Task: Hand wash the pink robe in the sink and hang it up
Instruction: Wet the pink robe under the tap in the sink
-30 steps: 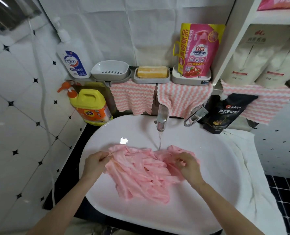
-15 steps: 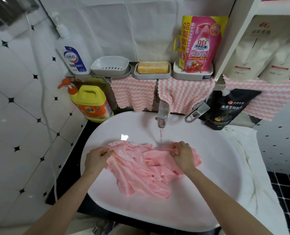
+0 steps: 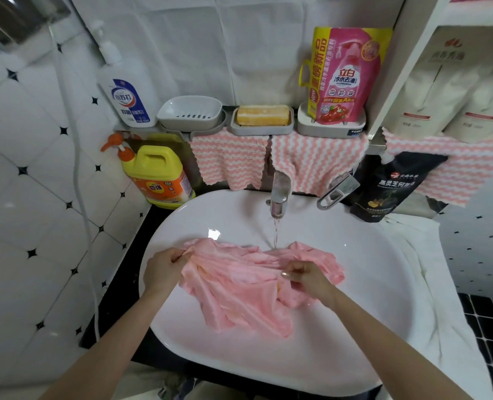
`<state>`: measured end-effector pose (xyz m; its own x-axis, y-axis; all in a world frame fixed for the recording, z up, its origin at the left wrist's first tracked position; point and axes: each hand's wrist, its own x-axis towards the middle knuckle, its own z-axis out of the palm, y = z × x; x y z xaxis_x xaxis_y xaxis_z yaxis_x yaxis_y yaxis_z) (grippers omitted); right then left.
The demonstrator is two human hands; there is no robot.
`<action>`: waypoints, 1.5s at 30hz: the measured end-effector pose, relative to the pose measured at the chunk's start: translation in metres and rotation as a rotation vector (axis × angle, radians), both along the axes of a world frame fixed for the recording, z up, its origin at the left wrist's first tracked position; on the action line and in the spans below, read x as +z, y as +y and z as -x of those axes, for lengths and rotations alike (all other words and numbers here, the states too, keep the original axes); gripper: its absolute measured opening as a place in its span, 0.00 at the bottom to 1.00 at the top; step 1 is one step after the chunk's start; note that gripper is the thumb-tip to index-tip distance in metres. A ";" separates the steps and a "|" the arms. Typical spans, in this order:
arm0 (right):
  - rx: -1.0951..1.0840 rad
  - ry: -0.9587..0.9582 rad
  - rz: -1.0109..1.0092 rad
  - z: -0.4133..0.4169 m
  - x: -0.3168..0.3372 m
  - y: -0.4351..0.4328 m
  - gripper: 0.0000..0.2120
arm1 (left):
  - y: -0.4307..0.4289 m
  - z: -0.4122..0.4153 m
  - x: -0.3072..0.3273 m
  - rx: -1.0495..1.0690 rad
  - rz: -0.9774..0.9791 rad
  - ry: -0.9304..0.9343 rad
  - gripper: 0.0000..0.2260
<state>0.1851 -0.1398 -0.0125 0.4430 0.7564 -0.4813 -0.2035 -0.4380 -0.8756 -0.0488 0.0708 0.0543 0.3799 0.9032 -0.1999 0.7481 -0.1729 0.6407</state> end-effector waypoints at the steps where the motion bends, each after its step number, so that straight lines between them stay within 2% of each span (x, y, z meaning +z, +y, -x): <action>1: -0.026 0.037 0.000 -0.005 0.005 0.000 0.08 | 0.000 0.000 0.000 -0.006 -0.004 0.001 0.13; 8: -0.158 0.072 -0.122 -0.023 0.028 0.015 0.12 | -0.002 -0.005 0.003 -0.056 -0.039 0.006 0.14; 11: -0.247 0.089 -0.152 -0.030 0.035 0.017 0.07 | -0.001 -0.003 0.003 -0.051 -0.043 -0.006 0.13; 12: -0.299 0.047 -0.136 -0.031 0.034 0.017 0.05 | -0.001 -0.002 0.004 -0.052 -0.049 -0.006 0.12; 14: -0.396 -0.175 -0.032 -0.034 0.032 0.014 0.02 | -0.001 -0.001 0.005 -0.041 -0.059 -0.008 0.11; 16: -0.487 -0.415 0.057 -0.026 0.035 0.007 0.05 | -0.002 0.000 0.006 -0.023 -0.070 -0.007 0.10; 17: -0.491 -0.469 0.044 -0.020 0.037 0.004 0.07 | -0.002 0.001 0.006 -0.016 -0.077 -0.009 0.10; 18: -0.448 -0.518 0.034 -0.011 0.036 0.001 0.07 | -0.002 0.002 0.006 -0.009 -0.083 -0.016 0.10; 19: -0.312 -0.558 0.047 0.000 0.034 0.000 0.07 | -0.003 0.003 0.005 -0.009 -0.086 -0.038 0.09; 22: 0.396 -0.722 0.144 0.034 0.013 -0.008 0.26 | -0.010 0.004 0.010 -0.087 -0.057 -0.168 0.06; 23: 0.600 -0.698 0.201 0.045 0.011 -0.011 0.25 | -0.014 0.004 0.012 -0.161 -0.059 -0.194 0.08; 24: 0.782 -0.703 0.227 0.054 0.011 -0.015 0.16 | -0.019 0.004 0.013 -0.256 -0.069 -0.194 0.11; 25: 0.845 -0.671 0.190 0.058 0.009 -0.014 0.04 | -0.024 0.005 0.014 -0.349 -0.085 -0.175 0.14; 26: 0.914 -0.667 0.122 0.061 0.005 -0.014 0.06 | -0.027 0.006 0.015 -0.417 -0.095 -0.154 0.16; 27: 0.882 -0.622 0.168 0.061 0.012 -0.011 0.06 | -0.029 0.008 0.014 -0.456 -0.106 -0.137 0.18; 29: 0.487 -0.582 0.189 0.047 0.007 -0.001 0.06 | -0.030 0.013 0.015 -0.502 -0.118 -0.118 0.15; 30: 0.302 -0.609 0.157 0.036 0.004 0.003 0.08 | -0.032 0.016 0.017 -0.539 -0.120 -0.104 0.09; 31: 0.186 -0.666 0.135 0.027 -0.002 0.007 0.15 | -0.035 0.019 0.017 -0.599 -0.140 -0.088 0.04; 32: 0.268 -0.808 0.168 0.020 -0.004 0.011 0.27 | -0.040 0.022 0.016 -0.682 -0.200 -0.073 0.03; 34: 0.578 -1.005 0.201 0.018 -0.007 0.021 0.50 | -0.057 0.024 0.011 -0.894 -0.282 -0.080 0.02; 36: 0.833 -1.075 0.173 0.033 -0.015 0.036 0.55 | -0.077 0.023 0.007 -1.074 -0.280 -0.104 0.06; 38: 0.994 -1.075 0.236 0.050 -0.032 0.042 0.53 | -0.090 0.019 0.004 -1.220 -0.377 -0.073 0.09; 40: 1.064 -1.048 0.372 0.058 -0.043 0.038 0.43 | -0.096 0.014 0.009 -1.262 -0.427 -0.032 0.08; 42: 1.024 -0.972 0.429 0.063 -0.041 0.031 0.34 | -0.098 0.012 0.014 -1.248 -0.440 -0.015 0.07; 45: 0.870 -0.914 0.404 0.065 -0.031 0.016 0.21 | -0.100 0.014 0.013 -1.230 -0.452 -0.013 0.11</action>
